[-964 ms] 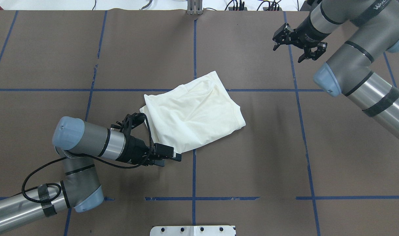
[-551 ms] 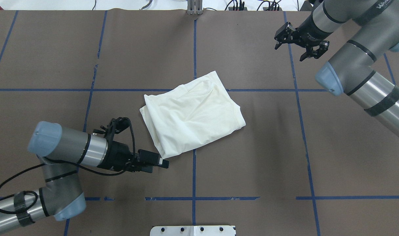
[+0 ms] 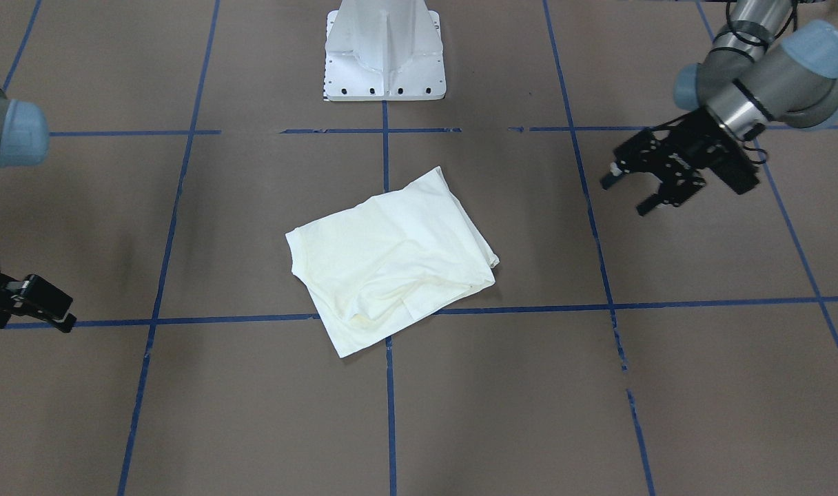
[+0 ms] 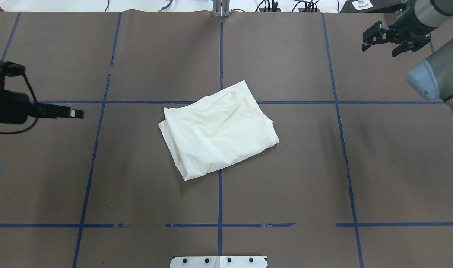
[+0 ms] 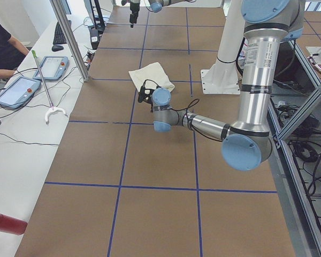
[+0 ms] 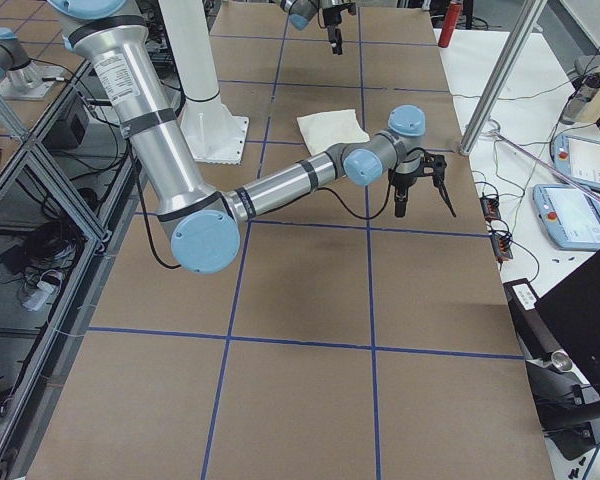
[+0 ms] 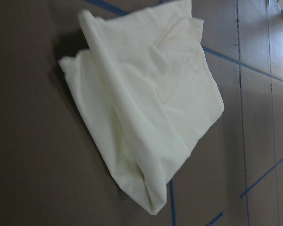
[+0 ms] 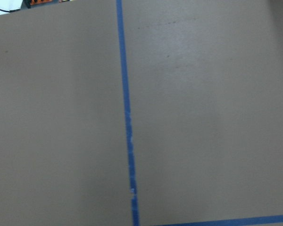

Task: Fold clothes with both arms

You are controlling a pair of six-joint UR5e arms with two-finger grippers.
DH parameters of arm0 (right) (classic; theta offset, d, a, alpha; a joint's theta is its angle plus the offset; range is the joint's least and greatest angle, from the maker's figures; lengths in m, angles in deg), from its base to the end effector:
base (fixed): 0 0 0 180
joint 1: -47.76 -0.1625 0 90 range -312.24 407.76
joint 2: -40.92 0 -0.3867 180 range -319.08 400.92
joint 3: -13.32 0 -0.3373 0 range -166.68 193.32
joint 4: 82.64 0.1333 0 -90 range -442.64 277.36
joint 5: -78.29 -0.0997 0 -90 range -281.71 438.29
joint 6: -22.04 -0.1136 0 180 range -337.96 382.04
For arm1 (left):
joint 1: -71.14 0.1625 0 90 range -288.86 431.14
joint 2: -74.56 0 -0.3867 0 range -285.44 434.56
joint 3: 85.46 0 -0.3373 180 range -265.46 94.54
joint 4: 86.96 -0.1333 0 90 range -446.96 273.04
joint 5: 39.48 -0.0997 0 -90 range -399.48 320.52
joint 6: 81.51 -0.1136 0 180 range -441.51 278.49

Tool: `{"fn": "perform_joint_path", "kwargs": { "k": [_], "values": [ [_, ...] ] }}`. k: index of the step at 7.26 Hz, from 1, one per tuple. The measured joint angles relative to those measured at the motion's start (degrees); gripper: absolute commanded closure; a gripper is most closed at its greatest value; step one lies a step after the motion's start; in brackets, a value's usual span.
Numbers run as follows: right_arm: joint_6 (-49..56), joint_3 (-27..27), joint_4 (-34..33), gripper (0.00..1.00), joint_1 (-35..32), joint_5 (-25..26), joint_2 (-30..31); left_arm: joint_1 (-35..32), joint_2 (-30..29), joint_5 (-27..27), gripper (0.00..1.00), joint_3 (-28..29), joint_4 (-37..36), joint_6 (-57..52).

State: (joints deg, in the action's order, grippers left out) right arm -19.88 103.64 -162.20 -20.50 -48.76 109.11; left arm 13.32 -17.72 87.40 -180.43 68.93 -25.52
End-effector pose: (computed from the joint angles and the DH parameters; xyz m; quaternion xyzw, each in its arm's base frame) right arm -0.1579 -0.5711 0.4172 0.0651 -0.3993 0.0717 0.9117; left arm 0.1930 -0.4290 0.4373 0.2293 0.5757 0.0272 0.7844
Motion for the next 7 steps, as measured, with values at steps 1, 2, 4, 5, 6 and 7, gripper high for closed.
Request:
{"fn": "perform_joint_path", "kwargs": {
  "k": [1, 2, 4, 5, 6, 7],
  "values": [
    [9.88, -0.23, -2.16, 0.00, -2.63, 0.31, 2.71, -7.86, 0.36, -1.51, 0.00, 0.24, -10.99, -16.73],
    [18.79, -0.52, -3.50, 0.00, -5.23, 0.37, 5.65, -13.74, 0.02, -4.33, 0.00, 0.46, -22.08, -31.71],
    [31.88, -0.72, -4.70, 0.00, -10.26, -0.61, 11.92, -24.06, -2.03, -5.33, 0.00, 1.31, -40.53, -51.94],
    [36.31, -0.52, -4.97, 0.00, -12.33, -1.76, 14.90, -28.31, -2.15, -1.45, 0.00, 1.23, -46.53, -58.22],
    [39.30, -0.01, -4.98, 0.00, -14.01, -3.03, 17.90, -31.30, -1.14, 3.10, 0.00, 0.52, -49.38, -61.40],
    [40.48, 0.56, -4.72, 0.00, -14.85, -3.98, 20.30, -32.72, -0.01, 5.62, 0.00, -0.32, -49.89, -60.92]
  ]
}}
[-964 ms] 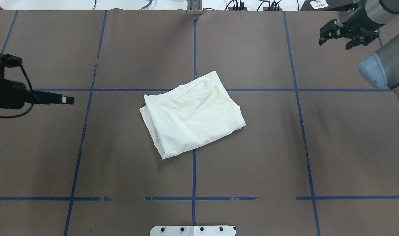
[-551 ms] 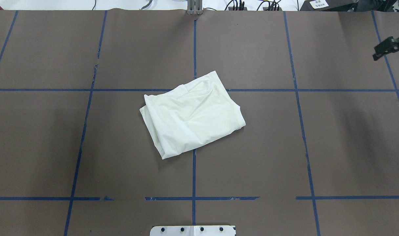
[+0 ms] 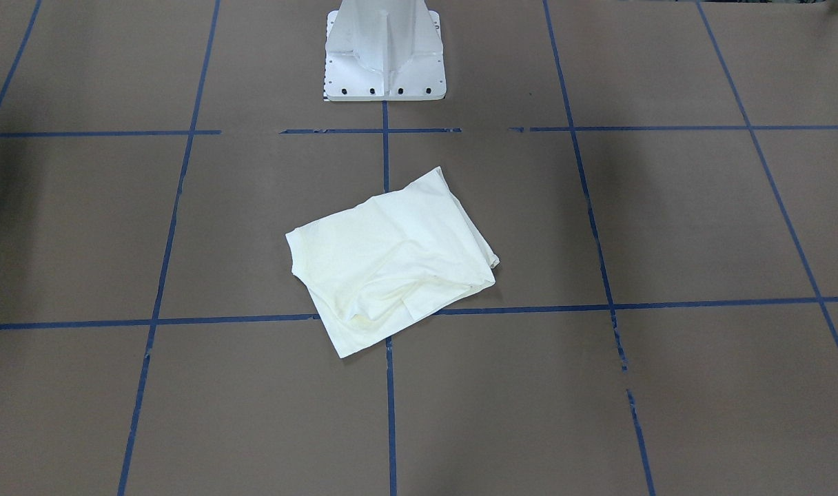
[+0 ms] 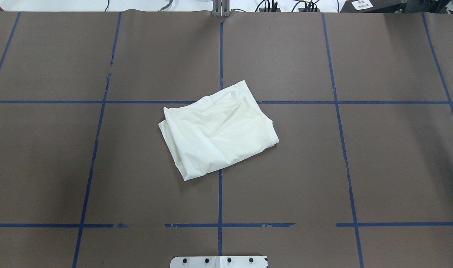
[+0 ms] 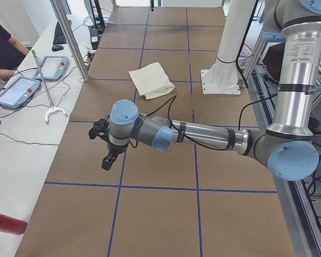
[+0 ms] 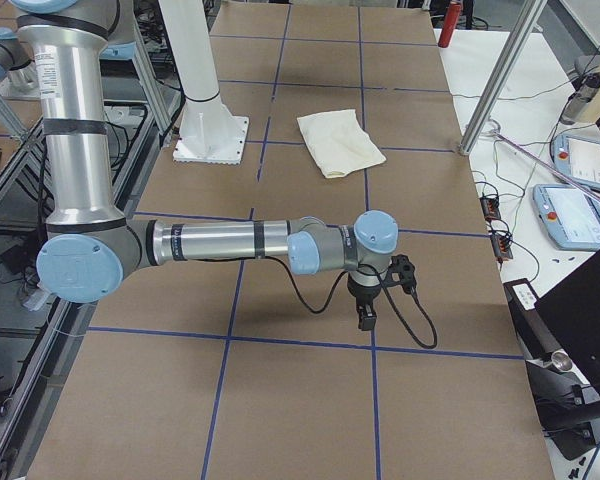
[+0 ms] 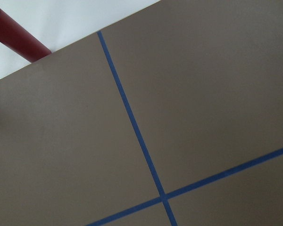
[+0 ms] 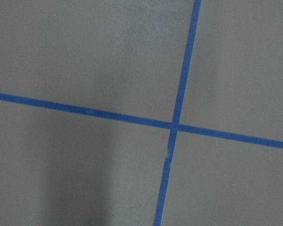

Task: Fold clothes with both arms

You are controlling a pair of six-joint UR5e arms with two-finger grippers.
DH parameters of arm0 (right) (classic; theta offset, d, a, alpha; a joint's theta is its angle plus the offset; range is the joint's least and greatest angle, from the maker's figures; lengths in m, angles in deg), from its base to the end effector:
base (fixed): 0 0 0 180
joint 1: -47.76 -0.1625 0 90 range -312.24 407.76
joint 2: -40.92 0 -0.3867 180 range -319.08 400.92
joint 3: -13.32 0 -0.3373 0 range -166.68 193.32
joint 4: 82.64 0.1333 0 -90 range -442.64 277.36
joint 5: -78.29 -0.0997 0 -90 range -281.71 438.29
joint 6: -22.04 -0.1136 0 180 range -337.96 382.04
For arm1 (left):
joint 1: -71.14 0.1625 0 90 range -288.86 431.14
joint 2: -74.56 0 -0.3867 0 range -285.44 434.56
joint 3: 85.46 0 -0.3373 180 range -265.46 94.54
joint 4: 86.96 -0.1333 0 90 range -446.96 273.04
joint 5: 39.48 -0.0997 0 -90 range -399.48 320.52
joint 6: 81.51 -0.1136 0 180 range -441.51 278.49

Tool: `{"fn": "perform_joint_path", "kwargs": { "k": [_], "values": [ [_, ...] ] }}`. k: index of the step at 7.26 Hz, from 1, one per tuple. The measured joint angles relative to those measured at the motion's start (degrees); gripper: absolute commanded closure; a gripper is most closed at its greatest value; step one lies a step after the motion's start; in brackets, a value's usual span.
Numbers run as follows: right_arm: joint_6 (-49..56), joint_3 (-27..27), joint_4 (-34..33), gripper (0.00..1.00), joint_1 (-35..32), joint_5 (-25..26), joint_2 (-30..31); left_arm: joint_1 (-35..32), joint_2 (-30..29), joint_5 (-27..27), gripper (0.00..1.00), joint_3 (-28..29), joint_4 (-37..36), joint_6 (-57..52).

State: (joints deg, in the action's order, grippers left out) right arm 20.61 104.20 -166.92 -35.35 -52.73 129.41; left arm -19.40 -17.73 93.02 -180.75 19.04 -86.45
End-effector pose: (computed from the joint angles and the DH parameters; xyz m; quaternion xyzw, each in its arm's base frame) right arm 0.0034 -0.4617 0.6058 0.0407 -0.3534 -0.0692 0.9320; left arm -0.0610 -0.4741 0.5413 0.2072 0.3453 0.1090 0.9088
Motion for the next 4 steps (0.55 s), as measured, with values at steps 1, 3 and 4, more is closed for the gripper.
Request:
{"fn": "perform_joint_path", "kwargs": {
  "k": [1, 3, 4],
  "values": [
    [0.31, 0.60, 0.19, 0.00, -0.29, -0.57, 1.32, -0.35, 0.66, 0.44, 0.00, 0.25, 0.42, 1.65],
    [-0.04, 1.65, 0.19, 0.00, -0.47, -2.01, 2.56, 0.32, 1.18, 0.07, 0.00, 3.25, 0.44, 5.09],
    [-0.41, 1.78, 0.15, 0.00, -1.28, -3.48, 3.42, 2.59, 1.42, -0.73, 0.00, 4.42, 0.26, 7.57]
  ]
}}
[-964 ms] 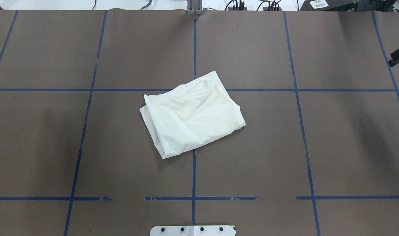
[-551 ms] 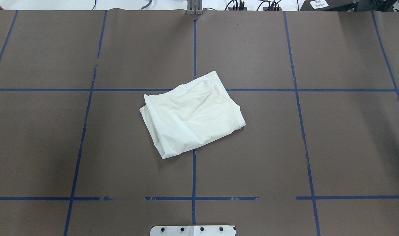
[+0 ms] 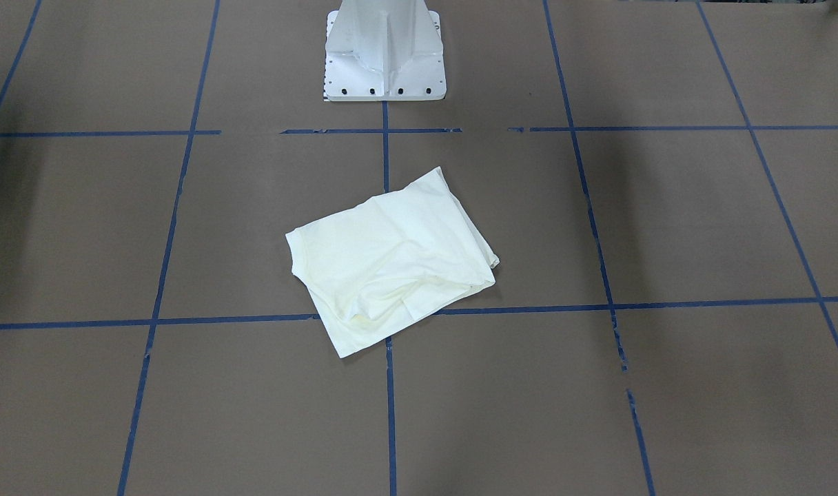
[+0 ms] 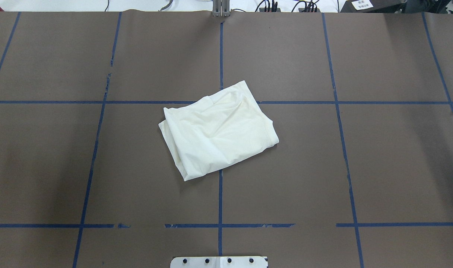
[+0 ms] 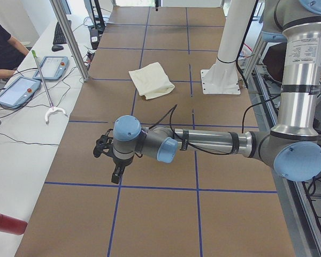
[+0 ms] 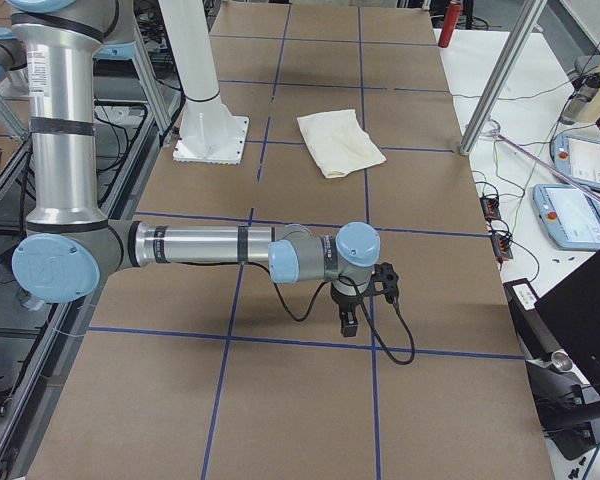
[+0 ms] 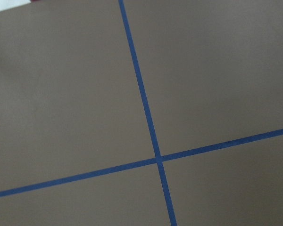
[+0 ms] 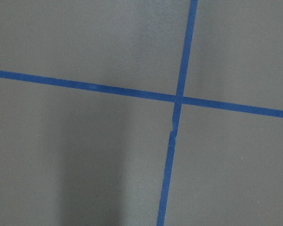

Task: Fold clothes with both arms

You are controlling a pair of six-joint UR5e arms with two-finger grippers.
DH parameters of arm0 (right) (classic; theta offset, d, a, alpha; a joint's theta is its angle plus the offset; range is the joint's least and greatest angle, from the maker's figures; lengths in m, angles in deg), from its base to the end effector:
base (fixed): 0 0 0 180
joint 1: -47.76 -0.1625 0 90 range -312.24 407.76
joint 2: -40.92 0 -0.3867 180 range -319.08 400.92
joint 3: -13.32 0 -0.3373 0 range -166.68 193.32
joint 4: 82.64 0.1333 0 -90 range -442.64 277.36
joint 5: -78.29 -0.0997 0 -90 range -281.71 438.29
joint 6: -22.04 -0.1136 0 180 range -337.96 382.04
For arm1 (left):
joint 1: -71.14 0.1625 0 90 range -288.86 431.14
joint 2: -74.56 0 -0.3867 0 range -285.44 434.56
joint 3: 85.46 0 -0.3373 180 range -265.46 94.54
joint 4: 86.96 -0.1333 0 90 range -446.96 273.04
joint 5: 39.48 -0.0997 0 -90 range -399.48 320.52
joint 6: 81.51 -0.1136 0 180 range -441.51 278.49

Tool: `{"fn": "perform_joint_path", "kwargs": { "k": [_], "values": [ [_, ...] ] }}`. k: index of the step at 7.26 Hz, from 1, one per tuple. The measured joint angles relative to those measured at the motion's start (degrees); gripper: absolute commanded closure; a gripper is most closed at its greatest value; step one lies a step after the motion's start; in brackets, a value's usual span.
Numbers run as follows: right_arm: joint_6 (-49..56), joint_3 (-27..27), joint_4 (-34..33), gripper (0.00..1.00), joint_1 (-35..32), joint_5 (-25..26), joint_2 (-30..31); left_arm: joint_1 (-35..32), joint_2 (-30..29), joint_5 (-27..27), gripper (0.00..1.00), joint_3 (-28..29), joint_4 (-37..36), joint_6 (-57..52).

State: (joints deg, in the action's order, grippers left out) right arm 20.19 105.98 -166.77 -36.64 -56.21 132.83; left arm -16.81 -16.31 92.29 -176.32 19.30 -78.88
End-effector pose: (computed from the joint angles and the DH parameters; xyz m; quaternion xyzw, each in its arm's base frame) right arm 0.0112 -0.4359 0.6136 0.0288 -0.3807 -0.0521 0.9228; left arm -0.0410 -0.4658 0.5888 0.1316 0.3578 0.0511 0.9231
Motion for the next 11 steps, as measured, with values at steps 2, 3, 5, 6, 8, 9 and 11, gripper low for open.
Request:
{"fn": "perform_joint_path", "kwargs": {
  "k": [2, 3, 5, 6, 8, 9, 11],
  "values": [
    [-0.10, 0.06, -0.04, 0.00, -3.31, -3.61, 1.12, 5.23, 0.53, -2.52, 0.00, 0.90, -0.41, 2.20],
    [-0.06, 0.22, -0.04, 0.00, -4.36, -4.25, 1.34, 6.14, 0.69, -2.85, 0.00, 1.00, -1.33, 2.34],
    [-0.98, 1.72, -0.35, 0.00, -5.70, -4.28, 1.60, 6.38, 0.97, -2.83, 0.00, 0.56, -4.01, 2.25],
    [-3.09, 2.69, -0.38, 0.00, -5.90, -3.46, 1.63, 6.16, 1.18, -2.79, 0.00, 0.33, -4.41, 2.18],
    [-5.81, 3.47, -0.34, 0.00, -5.90, -2.27, 1.58, 5.50, 1.35, -2.75, 0.00, 0.38, -5.25, -1.43],
    [-6.19, 3.54, -0.30, 0.00, -5.88, -2.19, 1.59, 5.01, 1.34, -2.75, 0.00, 0.45, -6.10, -3.44],
    [-6.39, 3.53, -0.11, 0.00, -5.82, -2.15, 1.55, 4.69, 1.32, -2.73, 0.00, 0.51, -6.81, -4.73]
  ]
}}
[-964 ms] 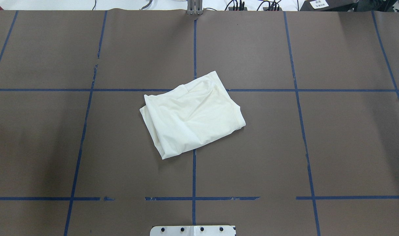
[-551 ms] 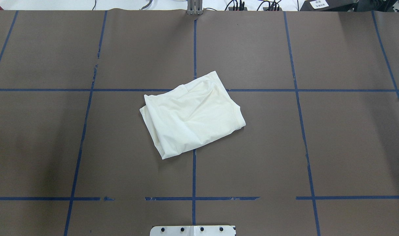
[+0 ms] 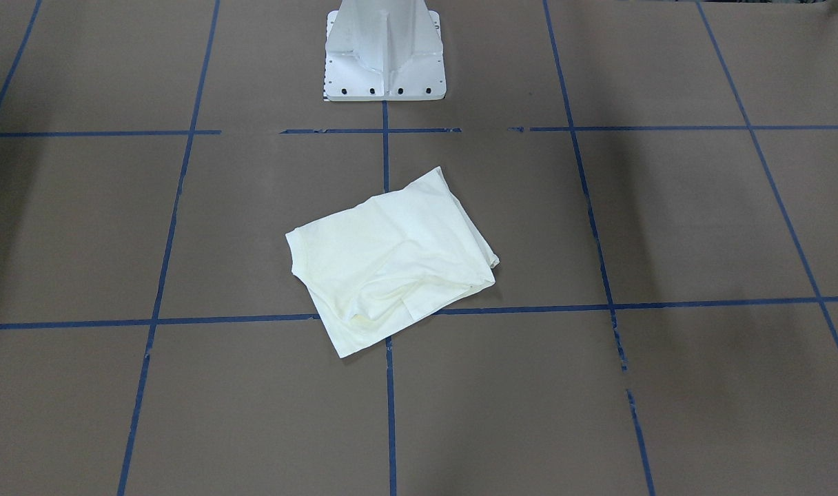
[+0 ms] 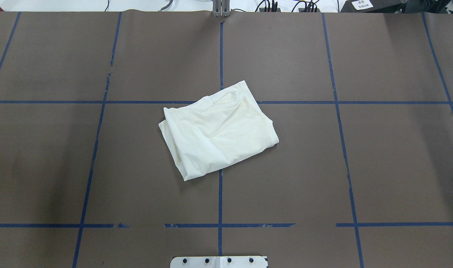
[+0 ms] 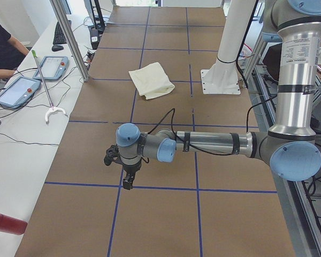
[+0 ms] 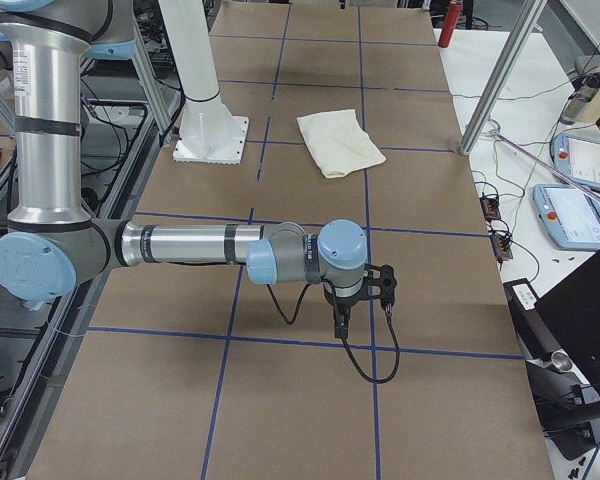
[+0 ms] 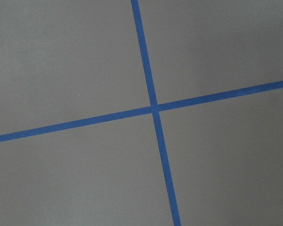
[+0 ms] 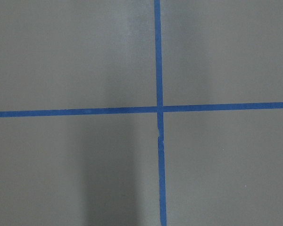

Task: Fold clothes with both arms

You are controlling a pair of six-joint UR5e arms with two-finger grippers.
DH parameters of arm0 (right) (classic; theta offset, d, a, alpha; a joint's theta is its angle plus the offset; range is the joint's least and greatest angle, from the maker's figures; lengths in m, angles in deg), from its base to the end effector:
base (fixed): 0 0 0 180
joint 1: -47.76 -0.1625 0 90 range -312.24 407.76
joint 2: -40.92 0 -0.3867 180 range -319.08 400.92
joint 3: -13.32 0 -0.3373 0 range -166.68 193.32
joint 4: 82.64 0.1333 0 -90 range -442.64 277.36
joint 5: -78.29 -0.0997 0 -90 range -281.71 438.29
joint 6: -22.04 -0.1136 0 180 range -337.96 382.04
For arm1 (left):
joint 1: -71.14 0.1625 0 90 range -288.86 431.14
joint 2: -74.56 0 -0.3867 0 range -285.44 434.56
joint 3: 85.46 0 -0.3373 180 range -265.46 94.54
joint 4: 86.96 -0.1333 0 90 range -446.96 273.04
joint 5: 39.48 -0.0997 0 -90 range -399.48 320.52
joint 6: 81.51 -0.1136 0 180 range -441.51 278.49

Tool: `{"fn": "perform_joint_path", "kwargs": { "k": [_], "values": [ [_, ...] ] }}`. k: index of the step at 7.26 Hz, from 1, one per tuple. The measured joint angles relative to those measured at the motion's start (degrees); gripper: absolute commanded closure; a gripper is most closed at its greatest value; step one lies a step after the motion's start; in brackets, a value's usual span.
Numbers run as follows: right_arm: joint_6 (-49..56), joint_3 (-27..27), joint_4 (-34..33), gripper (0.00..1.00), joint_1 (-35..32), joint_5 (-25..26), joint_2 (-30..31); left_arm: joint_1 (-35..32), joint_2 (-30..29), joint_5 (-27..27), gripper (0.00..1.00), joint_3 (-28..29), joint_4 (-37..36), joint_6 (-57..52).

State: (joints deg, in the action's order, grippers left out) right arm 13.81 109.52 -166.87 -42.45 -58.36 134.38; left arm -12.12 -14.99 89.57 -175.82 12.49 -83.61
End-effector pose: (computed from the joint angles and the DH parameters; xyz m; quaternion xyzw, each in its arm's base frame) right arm 0.0522 -0.4235 0.5947 0.0404 -0.3987 0.0381 0.9154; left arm -0.0088 -0.4511 0.6205 0.0634 0.3359 0.0996 0.9345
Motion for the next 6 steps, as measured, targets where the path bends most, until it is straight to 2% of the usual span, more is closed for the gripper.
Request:
{"fn": "perform_joint_path", "kwargs": {
  "k": [6],
  "values": [
    [0.44, -0.28, 0.12, 0.00, 0.61, 0.72, 0.06, -0.05, 0.00, 2.20, 0.00, 0.20, -0.31, -0.10]
  ]
}}
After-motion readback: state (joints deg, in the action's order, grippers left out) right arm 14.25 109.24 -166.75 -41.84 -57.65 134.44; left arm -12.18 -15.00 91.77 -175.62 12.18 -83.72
